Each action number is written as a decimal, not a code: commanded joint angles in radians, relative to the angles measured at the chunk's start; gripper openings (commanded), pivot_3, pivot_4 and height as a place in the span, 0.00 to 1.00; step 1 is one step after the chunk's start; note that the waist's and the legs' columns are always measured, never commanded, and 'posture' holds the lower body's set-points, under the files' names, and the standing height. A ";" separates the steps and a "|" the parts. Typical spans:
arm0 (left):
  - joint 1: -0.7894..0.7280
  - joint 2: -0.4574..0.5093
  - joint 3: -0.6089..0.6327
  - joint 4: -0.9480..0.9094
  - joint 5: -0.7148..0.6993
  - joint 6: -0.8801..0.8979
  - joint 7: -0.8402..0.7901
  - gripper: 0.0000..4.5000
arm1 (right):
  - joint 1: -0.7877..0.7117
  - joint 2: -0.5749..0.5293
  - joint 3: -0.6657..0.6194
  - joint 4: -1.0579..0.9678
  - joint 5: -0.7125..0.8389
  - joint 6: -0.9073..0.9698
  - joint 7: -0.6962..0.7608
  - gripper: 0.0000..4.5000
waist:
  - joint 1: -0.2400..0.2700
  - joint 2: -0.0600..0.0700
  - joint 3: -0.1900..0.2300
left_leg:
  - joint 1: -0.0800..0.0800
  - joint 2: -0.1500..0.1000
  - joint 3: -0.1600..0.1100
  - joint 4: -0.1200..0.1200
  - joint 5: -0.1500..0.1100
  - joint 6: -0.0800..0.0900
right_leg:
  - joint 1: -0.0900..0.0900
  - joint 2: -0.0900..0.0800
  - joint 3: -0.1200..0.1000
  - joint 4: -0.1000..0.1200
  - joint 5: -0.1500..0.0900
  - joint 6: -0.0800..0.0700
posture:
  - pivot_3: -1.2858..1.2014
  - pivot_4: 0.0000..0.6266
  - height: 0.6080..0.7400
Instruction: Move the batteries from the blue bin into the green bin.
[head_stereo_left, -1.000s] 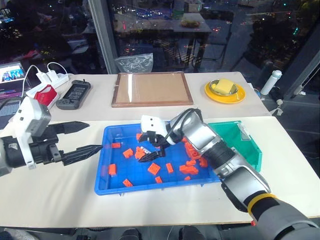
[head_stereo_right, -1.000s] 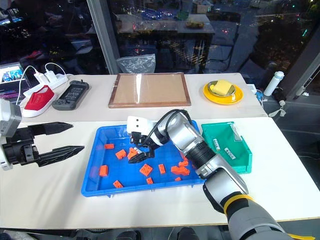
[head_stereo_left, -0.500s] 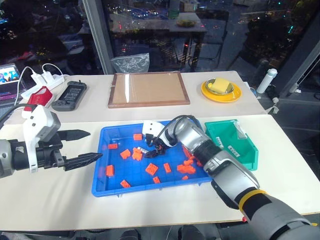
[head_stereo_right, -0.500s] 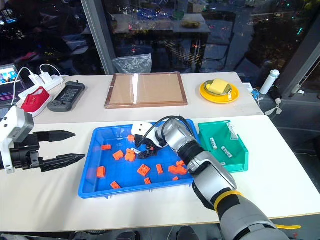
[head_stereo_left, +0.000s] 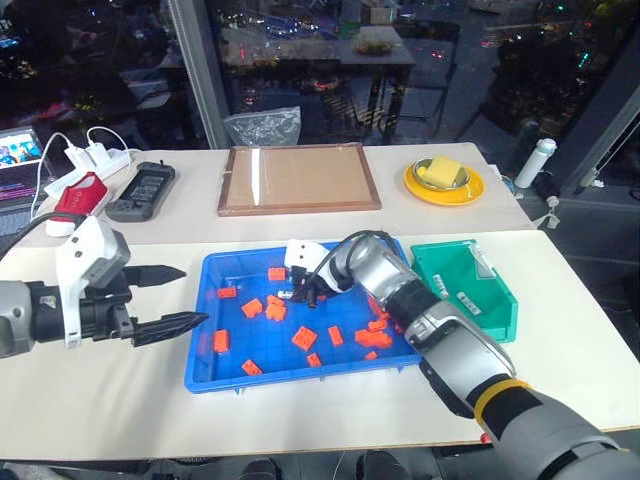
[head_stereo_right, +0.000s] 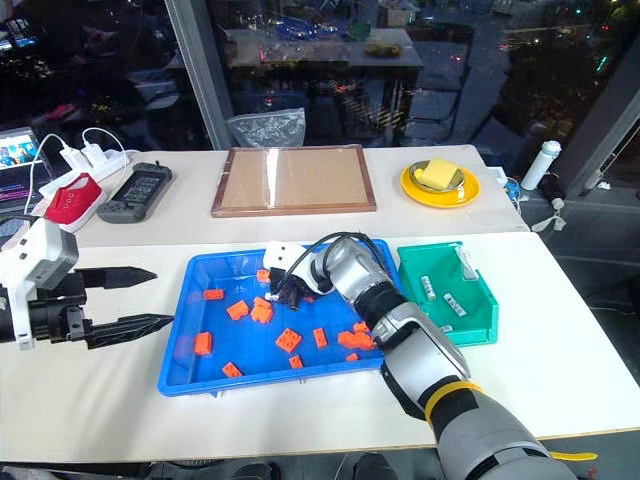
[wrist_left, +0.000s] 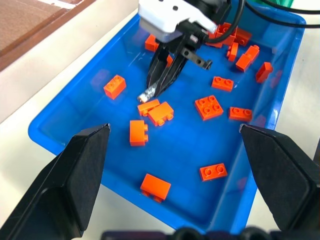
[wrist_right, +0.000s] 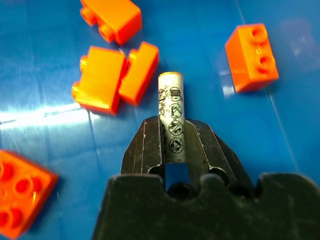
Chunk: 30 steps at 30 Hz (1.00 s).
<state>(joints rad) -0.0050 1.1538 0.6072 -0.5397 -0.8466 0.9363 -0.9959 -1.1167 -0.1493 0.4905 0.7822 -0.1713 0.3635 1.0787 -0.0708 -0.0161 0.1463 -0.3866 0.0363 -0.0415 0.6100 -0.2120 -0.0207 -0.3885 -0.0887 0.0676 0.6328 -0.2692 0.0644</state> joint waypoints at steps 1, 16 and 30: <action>-0.029 0.022 0.001 -0.001 0.000 -0.018 -0.008 1.00 | -0.001 -0.066 -0.089 -0.197 0.078 0.087 0.078 0.06 | 0.002 0.000 0.000 | 0.000 0.000 0.000 0.000 0.000 0.000 | 0.000 0.000 0.000 0.000 0.000 0.000 | 0.52 0.24 0.97; -0.175 0.019 -0.161 0.070 0.019 -0.075 -0.035 1.00 | 0.026 -0.587 -0.424 -0.581 0.331 0.391 0.172 0.06 | 0.028 0.000 0.000 | -0.003 -0.001 0.001 0.001 0.000 0.000 | 0.000 -0.002 -0.001 -0.004 0.000 0.000 | 0.52 0.24 0.97; -0.391 -0.003 -0.395 0.181 0.080 -0.147 -0.117 1.00 | 0.340 -0.940 -0.420 -0.712 0.318 0.449 0.161 0.06 | 0.011 0.002 0.001 | -0.001 0.000 0.005 0.002 0.000 0.001 | 0.000 -0.001 0.002 -0.004 0.000 0.000 | 0.52 0.24 0.97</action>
<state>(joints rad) -0.3701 1.1504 0.2157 -0.3697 -0.7788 0.8105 -1.0953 -0.7898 -1.0761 0.0970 0.1276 0.1330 0.7894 1.2538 -0.0596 -0.0142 0.1470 -0.3876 0.0362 -0.0361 0.6120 -0.2124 -0.0200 -0.3888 -0.0896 0.0696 0.6286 -0.2696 0.0643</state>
